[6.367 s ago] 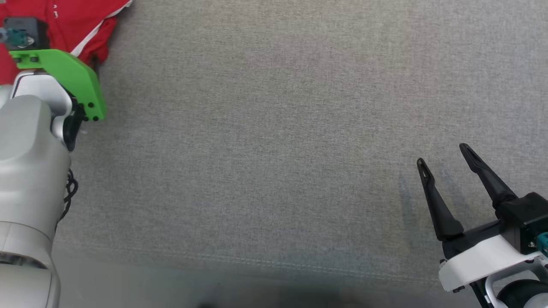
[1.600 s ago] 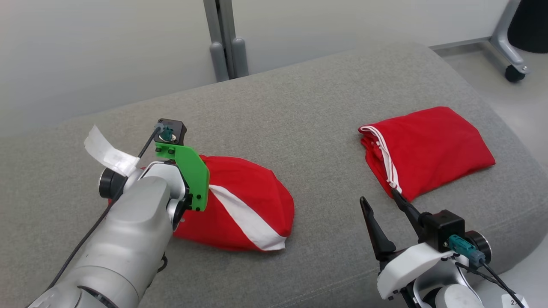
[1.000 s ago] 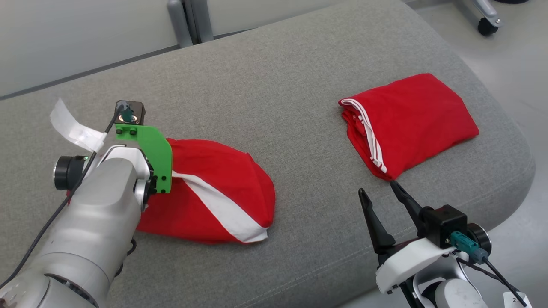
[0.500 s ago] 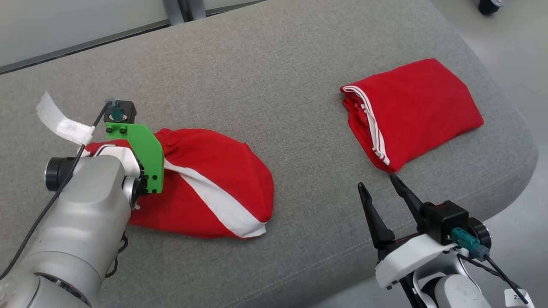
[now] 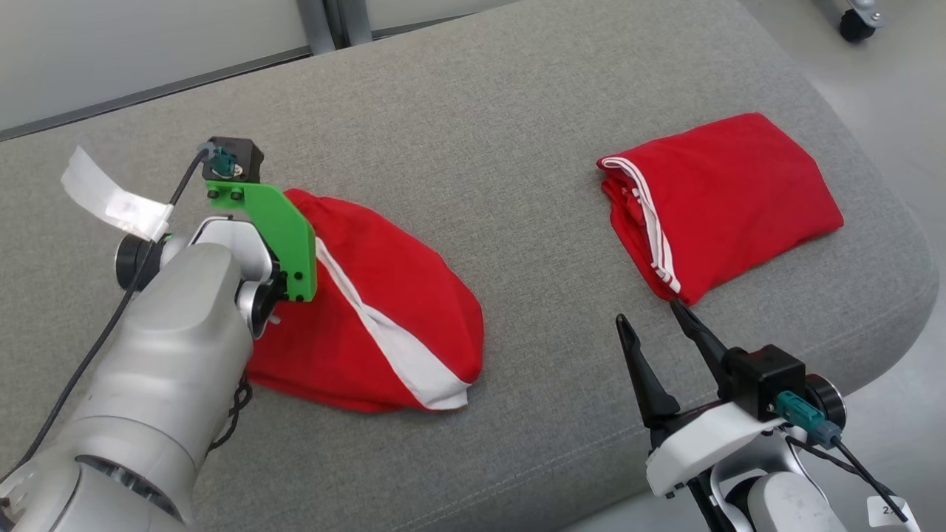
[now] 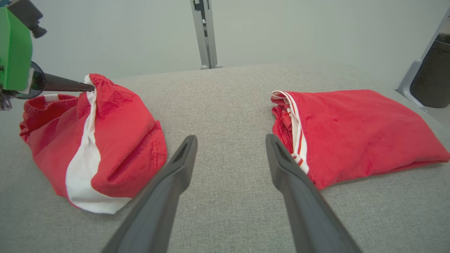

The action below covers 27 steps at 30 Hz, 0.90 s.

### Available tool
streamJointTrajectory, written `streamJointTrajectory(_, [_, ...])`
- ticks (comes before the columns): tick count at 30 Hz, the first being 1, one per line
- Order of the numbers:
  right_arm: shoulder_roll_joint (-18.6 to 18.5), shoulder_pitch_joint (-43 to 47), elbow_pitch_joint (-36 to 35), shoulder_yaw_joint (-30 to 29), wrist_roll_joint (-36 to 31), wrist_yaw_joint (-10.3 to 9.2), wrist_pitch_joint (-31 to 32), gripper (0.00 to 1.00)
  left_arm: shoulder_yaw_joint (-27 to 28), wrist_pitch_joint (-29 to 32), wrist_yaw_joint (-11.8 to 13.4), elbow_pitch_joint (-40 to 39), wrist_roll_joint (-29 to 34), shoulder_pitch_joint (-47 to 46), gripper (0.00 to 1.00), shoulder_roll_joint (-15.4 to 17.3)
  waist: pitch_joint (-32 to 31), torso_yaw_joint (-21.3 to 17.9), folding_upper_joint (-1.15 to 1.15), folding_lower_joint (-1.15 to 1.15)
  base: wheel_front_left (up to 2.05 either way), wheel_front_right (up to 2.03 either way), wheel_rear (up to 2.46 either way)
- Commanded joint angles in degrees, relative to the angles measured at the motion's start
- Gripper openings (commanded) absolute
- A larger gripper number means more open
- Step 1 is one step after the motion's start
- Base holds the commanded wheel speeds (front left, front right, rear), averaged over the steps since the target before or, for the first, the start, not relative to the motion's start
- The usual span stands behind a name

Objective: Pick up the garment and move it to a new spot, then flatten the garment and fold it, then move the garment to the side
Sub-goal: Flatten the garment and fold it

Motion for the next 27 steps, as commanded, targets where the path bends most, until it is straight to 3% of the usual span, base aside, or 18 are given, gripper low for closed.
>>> streamJointTrajectory(1, [-0.1,-0.4,0.2,0.1,0.0,-0.06,-0.3,1.0,0.5,-1.5,-0.4,-0.5,-0.6,-1.3,0.0,-0.7,-0.9,0.4,0.0,0.0,0.0,0.0,0.0])
streamJointTrajectory(13, [-0.1,1.5,1.1,0.6,0.2,-0.06,0.4,1.0,5.7,-9.9,-3.0,-5.9,-6.0,-5.6,0.0,-5.3,-6.5,2.0,0.0,0.0,0.0,0.0,0.0])
streamJointTrajectory(22, [-0.1,2.7,0.9,0.3,0.2,-0.06,0.6,1.0,7.3,-14.6,1.4,-9.9,-8.9,-7.2,0.0,-6.0,-9.5,4.2,0.0,0.0,0.0,0.0,0.0])
streamJointTrajectory(27, [-0.1,2.7,0.9,0.5,0.5,-0.06,0.3,1.0,7.7,-14.5,6.1,-10.5,-11.2,-5.1,0.0,-6.0,-10.6,6.1,0.0,0.0,0.0,0.0,0.0])
